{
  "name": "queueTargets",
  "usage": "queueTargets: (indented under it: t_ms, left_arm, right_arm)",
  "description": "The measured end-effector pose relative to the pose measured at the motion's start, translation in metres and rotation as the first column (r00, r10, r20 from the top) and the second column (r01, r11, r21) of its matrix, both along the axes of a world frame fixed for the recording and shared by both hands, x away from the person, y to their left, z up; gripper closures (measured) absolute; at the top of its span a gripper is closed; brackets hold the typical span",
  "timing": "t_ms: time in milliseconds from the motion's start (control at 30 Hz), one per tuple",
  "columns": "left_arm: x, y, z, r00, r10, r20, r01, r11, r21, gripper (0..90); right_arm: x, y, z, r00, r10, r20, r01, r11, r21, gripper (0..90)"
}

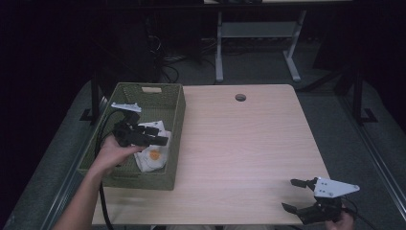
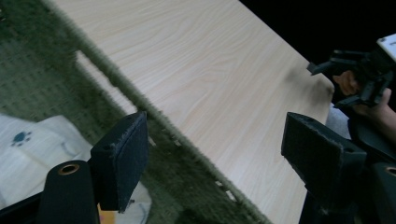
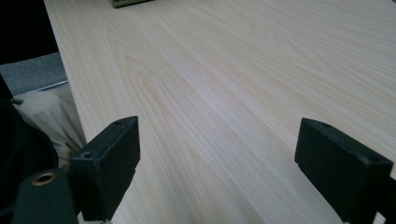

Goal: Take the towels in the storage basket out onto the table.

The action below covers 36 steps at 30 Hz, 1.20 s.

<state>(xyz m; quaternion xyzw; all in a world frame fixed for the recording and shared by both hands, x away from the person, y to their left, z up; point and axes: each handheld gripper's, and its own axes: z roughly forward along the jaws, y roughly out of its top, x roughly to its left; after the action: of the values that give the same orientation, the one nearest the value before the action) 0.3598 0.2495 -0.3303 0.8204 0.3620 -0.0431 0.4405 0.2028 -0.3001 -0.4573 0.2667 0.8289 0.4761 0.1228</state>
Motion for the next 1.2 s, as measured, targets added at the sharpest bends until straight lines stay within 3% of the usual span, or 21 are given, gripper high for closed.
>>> queueTargets:
  t_ms: [333, 633, 833, 933, 1000, 1100, 1167, 1200]
  left_arm:
    - [0.01, 0.012, -0.009, 0.9981, 0.059, -0.019, -0.058, 0.9961, 0.067, 23.3]
    - [0.018, 0.023, -0.014, 0.9925, 0.118, -0.031, -0.115, 0.9885, 0.099, 23.2]
    - [0.023, 0.03, -0.022, 0.9836, 0.177, -0.035, -0.169, 0.9734, 0.154, 23.3]
    - [0.027, 0.035, -0.029, 0.9694, 0.235, -0.071, -0.222, 0.963, 0.152, 23.3]
    - [0.027, 0.035, -0.033, 0.9631, 0.261, -0.068, -0.244, 0.9516, 0.186, 23.4]
    - [0.03, 0.034, -0.038, 0.9594, 0.272, -0.076, -0.248, 0.9402, 0.234, 23.3]
    - [0.032, 0.034, -0.04, 0.9612, 0.264, -0.08, -0.235, 0.9359, 0.262, 23.7]
    - [0.032, 0.032, -0.042, 0.9582, 0.274, -0.082, -0.244, 0.9318, 0.269, 23.8]
  right_arm:
    - [0.0, 0.0, 0.0, 1.0, 0.002, 0.0, -0.002, 1.0, 0.0, 13.8]
    - [-0.001, 0.002, 0.0, 1.0, 0.004, -0.006, -0.004, 1.0, 0.001, 13.8]
    - [-0.001, 0.002, 0.0, 0.9999, 0.007, -0.009, -0.007, 1.0, 0.0, 13.8]
    - [-0.002, 0.003, 0.0, 0.9999, 0.008, -0.007, -0.008, 1.0, 0.0, 13.8]
    - [-0.001, 0.003, 0.0, 0.9999, 0.012, -0.004, -0.012, 0.9999, -0.002, 13.8]
    - [-0.001, 0.004, 0.0, 0.9999, 0.015, -0.007, -0.015, 0.9999, -0.006, 13.8]
    - [-0.001, 0.004, 0.0, 0.9999, 0.014, -0.007, -0.014, 0.9999, -0.005, 13.8]
    - [-0.002, 0.004, 0.0, 0.9999, 0.012, -0.005, -0.013, 0.9999, -0.005, 13.8]
